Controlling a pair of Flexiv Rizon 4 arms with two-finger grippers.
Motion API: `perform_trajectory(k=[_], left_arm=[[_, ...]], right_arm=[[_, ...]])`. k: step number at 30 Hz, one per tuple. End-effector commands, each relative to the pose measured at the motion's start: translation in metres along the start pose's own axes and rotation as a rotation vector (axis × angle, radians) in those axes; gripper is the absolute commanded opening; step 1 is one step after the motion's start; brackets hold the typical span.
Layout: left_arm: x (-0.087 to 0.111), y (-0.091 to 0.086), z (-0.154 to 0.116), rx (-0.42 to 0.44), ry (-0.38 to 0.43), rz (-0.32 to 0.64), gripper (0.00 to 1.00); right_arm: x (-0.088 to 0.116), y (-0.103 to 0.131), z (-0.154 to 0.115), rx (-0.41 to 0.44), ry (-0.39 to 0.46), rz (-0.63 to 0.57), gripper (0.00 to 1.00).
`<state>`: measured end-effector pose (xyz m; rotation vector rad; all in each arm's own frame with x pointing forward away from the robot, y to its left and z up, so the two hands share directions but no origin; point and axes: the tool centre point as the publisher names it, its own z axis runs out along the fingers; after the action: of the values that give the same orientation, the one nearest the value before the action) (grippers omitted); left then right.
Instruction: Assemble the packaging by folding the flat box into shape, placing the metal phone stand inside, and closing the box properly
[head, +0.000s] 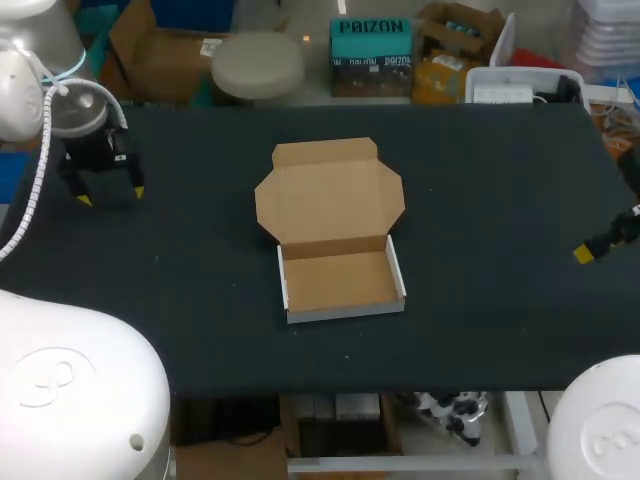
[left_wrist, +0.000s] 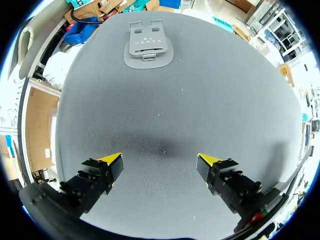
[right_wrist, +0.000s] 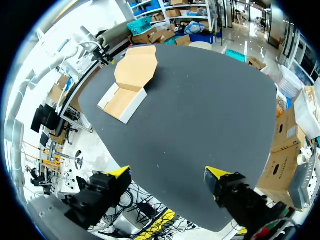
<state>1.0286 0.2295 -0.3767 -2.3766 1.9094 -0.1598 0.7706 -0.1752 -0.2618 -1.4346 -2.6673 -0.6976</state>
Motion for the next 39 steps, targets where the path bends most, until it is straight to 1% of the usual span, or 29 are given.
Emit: perform_trajectory(k=[1,8,20,33,37,39], left_arm=[[0.004,-0.01,0.003,-0.004,-0.012,-0.003,1.0],[0.004,-0.027,0.01,0.001,-0.033,-0.006,1.0],[-0.001,-0.045,0.016,-0.017,-0.04,-0.034,1.0],[-0.001,-0.045,0.016,-0.017,-0.04,-0.034,1.0],[0.0,-0.047,0.02,-0.016,-0.025,-0.027,1.0],[0.001,-0.049,0.021,-0.011,-0.035,-0.031,1.0]], right_arm=[[0.0,0.0,-0.002,0.003,0.002,0.001,1.0],[0.0,0.0,-0.002,0.003,0.002,0.001,1.0],[0.0,0.0,-0.002,0.003,0.002,0.001,1.0],[0.0,0.0,-0.002,0.003,0.002,0.001,1.0],[0.0,0.0,-0.002,0.003,0.002,0.001,1.0],[0.0,0.0,-0.002,0.003,0.002,0.001,1.0]])
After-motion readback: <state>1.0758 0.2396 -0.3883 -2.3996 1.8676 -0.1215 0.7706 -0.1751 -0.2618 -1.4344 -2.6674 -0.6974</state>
